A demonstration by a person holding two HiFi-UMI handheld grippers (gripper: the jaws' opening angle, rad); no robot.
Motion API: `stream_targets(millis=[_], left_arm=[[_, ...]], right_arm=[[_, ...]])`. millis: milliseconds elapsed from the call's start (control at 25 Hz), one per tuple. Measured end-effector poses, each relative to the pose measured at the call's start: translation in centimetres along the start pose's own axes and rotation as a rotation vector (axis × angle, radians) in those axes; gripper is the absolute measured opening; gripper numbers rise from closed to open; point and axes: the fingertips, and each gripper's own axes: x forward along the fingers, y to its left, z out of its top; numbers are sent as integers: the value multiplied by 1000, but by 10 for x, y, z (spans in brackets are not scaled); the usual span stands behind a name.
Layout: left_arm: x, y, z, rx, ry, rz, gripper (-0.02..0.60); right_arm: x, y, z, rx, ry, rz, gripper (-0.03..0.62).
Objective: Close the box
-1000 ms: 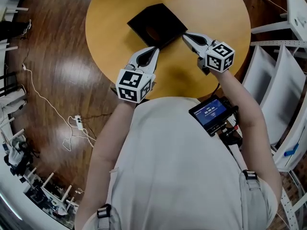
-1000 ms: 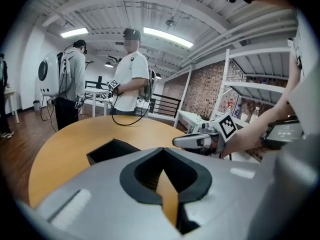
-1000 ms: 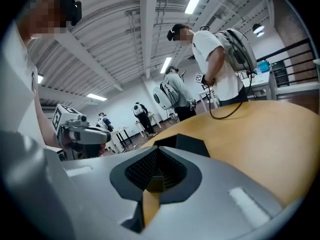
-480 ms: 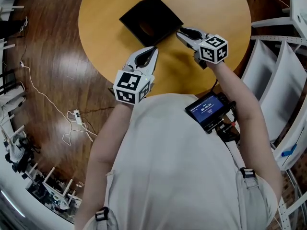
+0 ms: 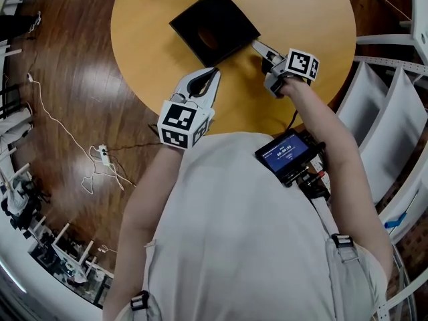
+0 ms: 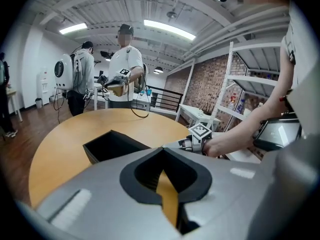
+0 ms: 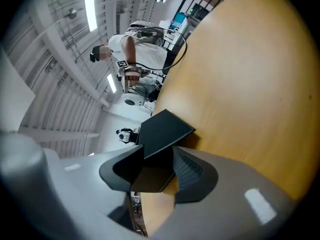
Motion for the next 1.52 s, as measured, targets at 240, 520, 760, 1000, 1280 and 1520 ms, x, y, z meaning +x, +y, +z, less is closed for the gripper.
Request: stream_targets(millis=[240,520,760,1000,1280,1520], left_arm=[[-5,-7,-1,-21,8,12,0],[-19,-2,4,-45,0,41,0],[-18,4,-4,-48,-11,51,0],[-21,6,-5,-43,-34,55,0],[-55,11,-14,-45,-85,74,0],[-72,21,-20,-84,-135,105,0]], right_arm=[[6,-4,0,99,3,-23,195],[7,-5,9,220,-58,13,155],[4,13,28,115,-123,87,57],[1,45,30,-189,-83,31,20],[8,92,-7,-724,83,-39,14],[10,106,-32,-1067,281,-142,35]])
